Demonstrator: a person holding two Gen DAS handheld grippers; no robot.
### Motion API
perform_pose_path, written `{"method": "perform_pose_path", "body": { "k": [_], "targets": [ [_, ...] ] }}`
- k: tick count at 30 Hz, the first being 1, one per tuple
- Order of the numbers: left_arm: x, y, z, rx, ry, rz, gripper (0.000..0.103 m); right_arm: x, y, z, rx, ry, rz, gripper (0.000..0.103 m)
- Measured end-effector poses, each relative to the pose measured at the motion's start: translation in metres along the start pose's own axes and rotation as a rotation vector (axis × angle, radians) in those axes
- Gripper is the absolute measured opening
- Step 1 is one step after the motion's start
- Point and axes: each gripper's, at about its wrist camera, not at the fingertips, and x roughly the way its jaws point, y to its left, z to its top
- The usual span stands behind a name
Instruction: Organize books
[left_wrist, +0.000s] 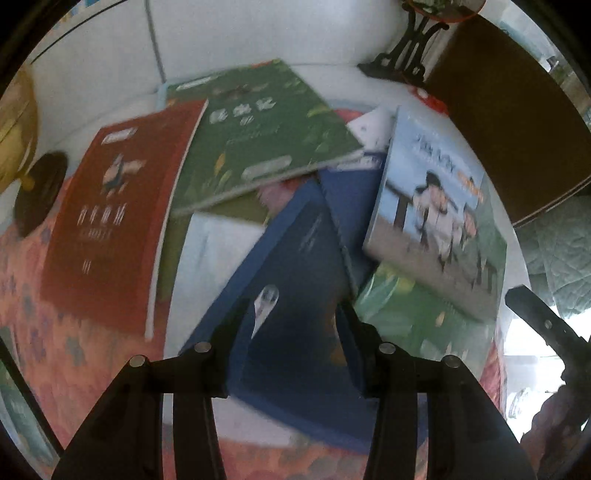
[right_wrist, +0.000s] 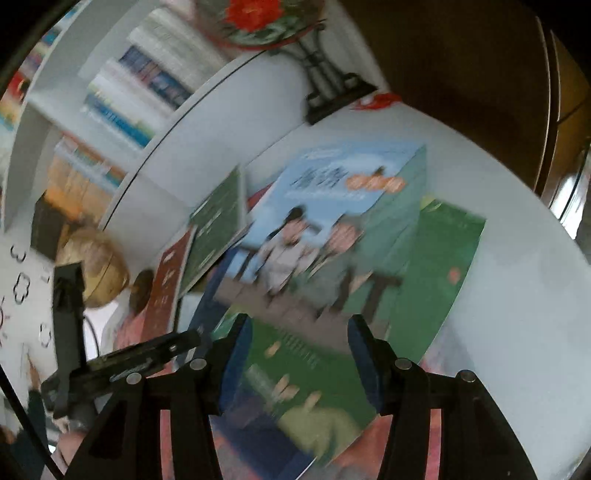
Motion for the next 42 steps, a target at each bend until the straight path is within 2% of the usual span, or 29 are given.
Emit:
{"method": "perform_pose_path", "body": {
  "k": [8, 16, 19, 24, 28, 29, 35, 42],
  "targets": [
    [0.020, -0.036, 0.050, 0.074, -0.048, -0.084, 0.043, 0.022, -0.046, 0.036, 0.063, -0.013, -0.056, 0.052],
    [0.040, -0.058, 0.063, 0.093, -0.044, -0.116, 0.046, 0.025, -0.063, 0.039, 0.102, -0.034, -0.057, 0.052],
    [0.040, -0.062, 0.064, 0.101, -0.050, -0.106, 0.047, 0.024, -0.065, 0.040, 0.101, -0.046, -0.097, 0.052],
    [0.044, -0.064, 0.067, 0.088, -0.030, -0.156, 0.047, 0.025, -0.071, 0.040, 0.140, -0.048, -0.027, 0.060],
    [0.043, -0.072, 0.064, 0.129, -0.020, -0.165, 0.047, 0.030, -0.060, 0.041, 0.089, -0.024, 0.023, 0.061],
    [0.043, -0.074, 0.063, 0.142, -0.019, -0.164, 0.047, 0.031, -0.058, 0.040, 0.084, -0.023, 0.024, 0.064],
    [0.032, -0.074, 0.051, 0.185, -0.017, -0.180, 0.047, 0.029, -0.056, 0.037, 0.073, -0.018, 0.016, 0.066],
    [0.013, -0.058, 0.010, 0.176, -0.007, -0.156, 0.047, 0.030, -0.034, 0.022, -0.017, 0.043, 0.044, 0.076]
  ]
}}
